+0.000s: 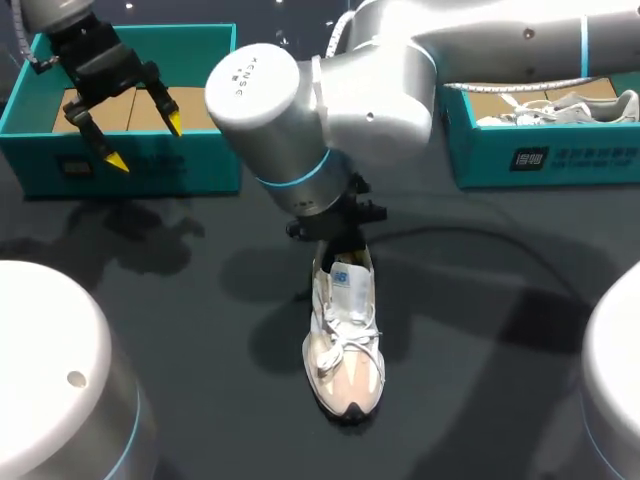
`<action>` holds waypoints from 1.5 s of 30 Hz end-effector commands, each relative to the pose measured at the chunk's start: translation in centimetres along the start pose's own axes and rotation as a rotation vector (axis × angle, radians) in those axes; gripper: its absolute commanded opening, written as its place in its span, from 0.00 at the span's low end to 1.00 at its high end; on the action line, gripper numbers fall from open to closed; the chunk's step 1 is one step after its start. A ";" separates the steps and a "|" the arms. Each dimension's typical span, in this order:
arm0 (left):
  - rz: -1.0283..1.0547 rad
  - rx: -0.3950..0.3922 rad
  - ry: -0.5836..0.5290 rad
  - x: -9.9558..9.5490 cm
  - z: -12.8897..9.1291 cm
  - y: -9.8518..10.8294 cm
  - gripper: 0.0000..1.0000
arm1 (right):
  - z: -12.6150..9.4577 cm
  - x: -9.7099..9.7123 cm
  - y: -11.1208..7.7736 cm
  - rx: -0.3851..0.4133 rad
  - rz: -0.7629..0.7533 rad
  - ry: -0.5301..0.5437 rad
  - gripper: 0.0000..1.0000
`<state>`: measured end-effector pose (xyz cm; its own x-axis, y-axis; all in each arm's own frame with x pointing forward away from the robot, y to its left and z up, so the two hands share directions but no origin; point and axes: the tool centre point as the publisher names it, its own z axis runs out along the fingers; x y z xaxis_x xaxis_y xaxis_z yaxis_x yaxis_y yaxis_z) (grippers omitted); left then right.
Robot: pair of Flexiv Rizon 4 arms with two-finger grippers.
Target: Take the shoe out of the shoebox, open the shoe tongue, remove and reinsert the insole, then place the shoe into the shoebox
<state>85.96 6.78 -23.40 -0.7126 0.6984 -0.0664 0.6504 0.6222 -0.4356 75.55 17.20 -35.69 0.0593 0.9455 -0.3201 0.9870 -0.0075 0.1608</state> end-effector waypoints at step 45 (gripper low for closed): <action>0.001 -0.003 0.000 0.1 0.0 0.0 1.00 | 3.3 1.4 -3.2 0.122 0.029 0.051 0.00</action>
<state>85.96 6.78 -23.38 -0.7126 0.6985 -0.0663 0.6504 0.6222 -0.4356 73.10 17.33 -39.58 0.0802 0.9561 -0.2820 0.9964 -0.0695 0.0478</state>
